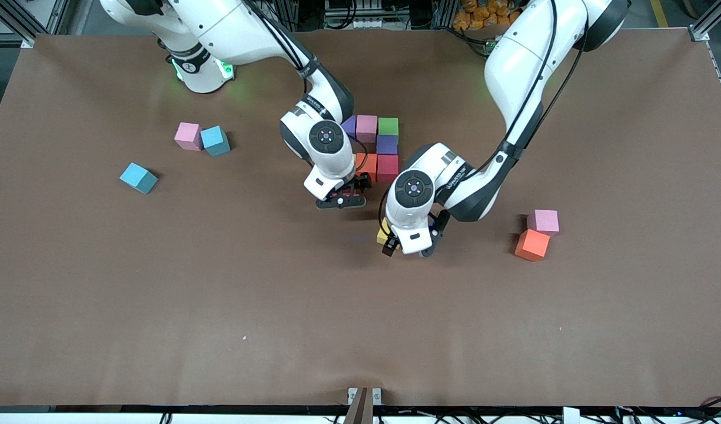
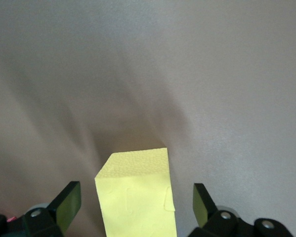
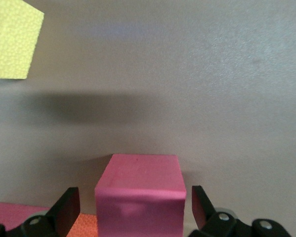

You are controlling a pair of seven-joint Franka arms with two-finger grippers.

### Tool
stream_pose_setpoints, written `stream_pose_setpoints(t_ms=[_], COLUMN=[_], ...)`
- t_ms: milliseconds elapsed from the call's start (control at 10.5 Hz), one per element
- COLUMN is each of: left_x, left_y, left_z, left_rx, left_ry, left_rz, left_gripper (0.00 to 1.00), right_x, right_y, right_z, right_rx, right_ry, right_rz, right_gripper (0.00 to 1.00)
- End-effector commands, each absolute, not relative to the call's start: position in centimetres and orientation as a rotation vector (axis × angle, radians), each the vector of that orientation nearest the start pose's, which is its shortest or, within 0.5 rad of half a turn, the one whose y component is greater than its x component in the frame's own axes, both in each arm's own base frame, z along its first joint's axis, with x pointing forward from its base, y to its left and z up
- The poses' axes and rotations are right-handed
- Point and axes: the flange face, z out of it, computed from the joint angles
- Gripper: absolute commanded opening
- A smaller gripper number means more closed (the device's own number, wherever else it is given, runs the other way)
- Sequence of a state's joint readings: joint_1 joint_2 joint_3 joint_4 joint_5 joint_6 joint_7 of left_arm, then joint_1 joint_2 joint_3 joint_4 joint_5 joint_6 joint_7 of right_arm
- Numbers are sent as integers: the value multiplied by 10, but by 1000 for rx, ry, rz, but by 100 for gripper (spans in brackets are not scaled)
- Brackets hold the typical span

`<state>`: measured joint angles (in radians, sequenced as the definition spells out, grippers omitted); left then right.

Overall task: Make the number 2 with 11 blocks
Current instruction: 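Align pink on the group with the right gripper while the left gripper returns, then grasp the teal cube with the right gripper while the left gripper carries yellow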

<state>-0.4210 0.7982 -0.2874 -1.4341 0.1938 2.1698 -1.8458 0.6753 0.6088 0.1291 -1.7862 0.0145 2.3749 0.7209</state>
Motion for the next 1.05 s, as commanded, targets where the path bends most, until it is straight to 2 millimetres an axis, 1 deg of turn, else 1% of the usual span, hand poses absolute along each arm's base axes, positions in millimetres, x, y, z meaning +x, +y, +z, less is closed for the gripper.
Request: stream_pose_setpoints(t_ms=[0,190,380,475,570,665,761,856,951], left_x=[570,572,572,571,570,570,570,569,570], left_y=[-434,-431,-432,-433,-435,-434,-434,-435,-435], left_z=[220,219,219,213,209,206,202,202,203], left_rx=[-2621,-2607,-2602,-2597,-2593,-2591,-2585,-2588,-2599], left_ry=[-1664,-1694,-1721,-1718,-1718,-1725,-1729,-1728,-1715], left_rz=[96,129,167,176,183,187,202,203,199], left_gripper=[100,100,100,100,100,100,100,100,98], right_x=[458,458,467,473,483,487,494,495,496], right_y=[462,460,444,433,416,398,368,346,326], right_z=[249,271,298,313,323,333,346,354,349], right_rx=[-3122,-3124,-3122,-3112,-3109,-3107,-3106,-3109,-3122], right_ry=[-66,-72,-22,-11,4,-48,-77,-132,-203], right_rz=[114,108,90,64,54,40,22,17,57], right_gripper=[100,100,100,100,100,100,100,100,100])
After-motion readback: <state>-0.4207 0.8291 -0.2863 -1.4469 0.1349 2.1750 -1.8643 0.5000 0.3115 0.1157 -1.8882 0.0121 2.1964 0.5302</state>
